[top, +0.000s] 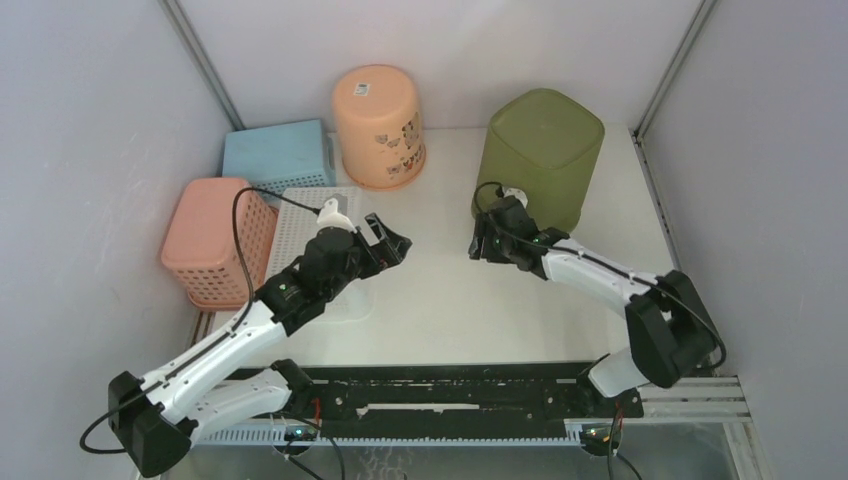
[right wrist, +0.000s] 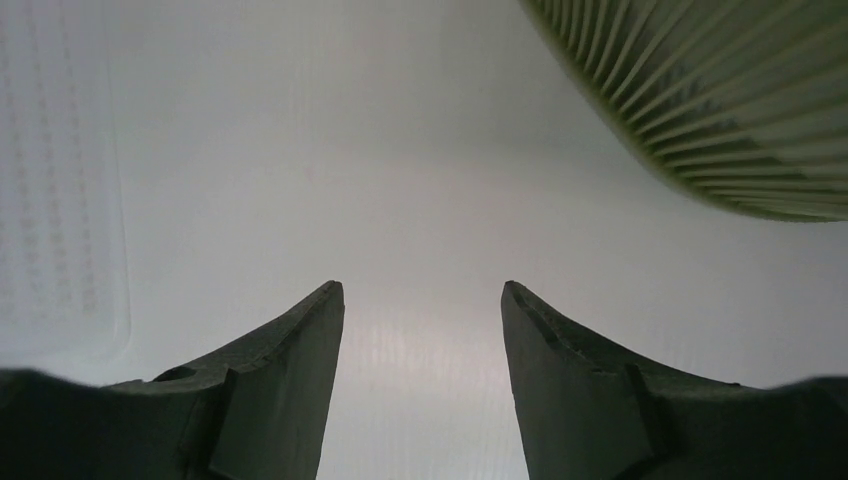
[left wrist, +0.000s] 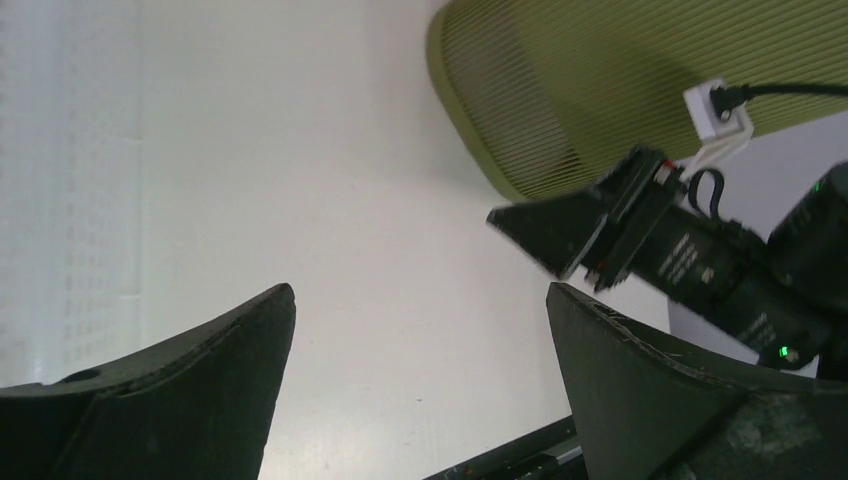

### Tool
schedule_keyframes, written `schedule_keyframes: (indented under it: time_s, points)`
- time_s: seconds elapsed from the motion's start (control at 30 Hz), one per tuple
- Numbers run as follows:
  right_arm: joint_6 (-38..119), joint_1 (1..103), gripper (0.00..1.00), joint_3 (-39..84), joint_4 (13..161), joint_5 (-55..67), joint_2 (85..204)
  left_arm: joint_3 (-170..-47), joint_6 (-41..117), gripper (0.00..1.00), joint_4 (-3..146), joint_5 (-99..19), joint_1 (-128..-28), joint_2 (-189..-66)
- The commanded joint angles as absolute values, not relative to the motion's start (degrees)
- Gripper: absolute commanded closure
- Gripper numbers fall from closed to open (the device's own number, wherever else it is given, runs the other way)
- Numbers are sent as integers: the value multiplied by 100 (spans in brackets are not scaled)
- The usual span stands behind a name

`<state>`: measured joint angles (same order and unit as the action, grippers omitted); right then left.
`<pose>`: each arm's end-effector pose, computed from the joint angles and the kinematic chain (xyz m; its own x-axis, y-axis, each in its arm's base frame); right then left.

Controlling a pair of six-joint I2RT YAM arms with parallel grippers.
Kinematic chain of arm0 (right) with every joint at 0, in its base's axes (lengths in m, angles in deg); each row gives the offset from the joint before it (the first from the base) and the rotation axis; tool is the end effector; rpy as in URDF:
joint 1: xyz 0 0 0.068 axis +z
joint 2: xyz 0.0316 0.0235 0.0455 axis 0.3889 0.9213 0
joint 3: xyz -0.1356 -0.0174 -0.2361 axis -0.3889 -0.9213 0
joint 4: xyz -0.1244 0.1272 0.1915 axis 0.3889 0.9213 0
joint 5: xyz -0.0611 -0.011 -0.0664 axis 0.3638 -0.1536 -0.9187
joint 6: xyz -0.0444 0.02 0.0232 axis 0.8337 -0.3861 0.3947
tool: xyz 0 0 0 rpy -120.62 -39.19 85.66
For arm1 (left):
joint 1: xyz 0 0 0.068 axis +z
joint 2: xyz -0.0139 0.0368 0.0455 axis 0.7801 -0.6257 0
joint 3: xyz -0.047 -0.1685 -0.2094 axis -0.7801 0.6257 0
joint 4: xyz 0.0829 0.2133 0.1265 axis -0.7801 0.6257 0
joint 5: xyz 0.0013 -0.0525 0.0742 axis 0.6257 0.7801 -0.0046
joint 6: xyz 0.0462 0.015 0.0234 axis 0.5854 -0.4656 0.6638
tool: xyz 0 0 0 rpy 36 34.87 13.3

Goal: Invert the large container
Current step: Move the container to the corner of the board.

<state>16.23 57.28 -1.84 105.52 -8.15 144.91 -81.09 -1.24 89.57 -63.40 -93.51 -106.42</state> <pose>0.2454 0.1634 0.2218 -0.7924 0.0795 -0.6048 -0.1079 0.9576 0.2673 0.1647 -0.1372 0.3018 -0.5678 -0.4947 -0.6579 0.0576 0.7735 -0.6312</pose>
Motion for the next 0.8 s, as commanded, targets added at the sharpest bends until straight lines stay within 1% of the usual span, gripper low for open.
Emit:
schedule_keyframes:
  time_s: [0.0, 0.13, 0.4, 0.53, 0.67, 0.77]
  points:
    - [1415, 5075, 33, 191, 9526, -1174, 15132, -7767, 125, 0, 9055, -6295, -9100, -10258]
    - [1402, 4446, 33, 592, 9251, -1013, 15844, -7589, 142, 0, 9080, -6196, -8894, -10060]
    - [1159, 3389, 33, 1116, 8952, -850, 16600, -7411, 195, 0, 9454, -6508, -8534, -9718]
    - [1233, 2924, 33, 1501, 9065, -769, 16888, -7356, 226, 0, 9510, -6418, -8270, -9615]
    - [1303, 2470, 33, 2204, 9460, -725, 17321, -7412, 248, 0, 9565, -6287, -8160, -9613]
    - [1212, 2136, 33, 2366, 9851, -734, 17380, -7484, 273, 0, 9744, -6321, -8143, -9524]
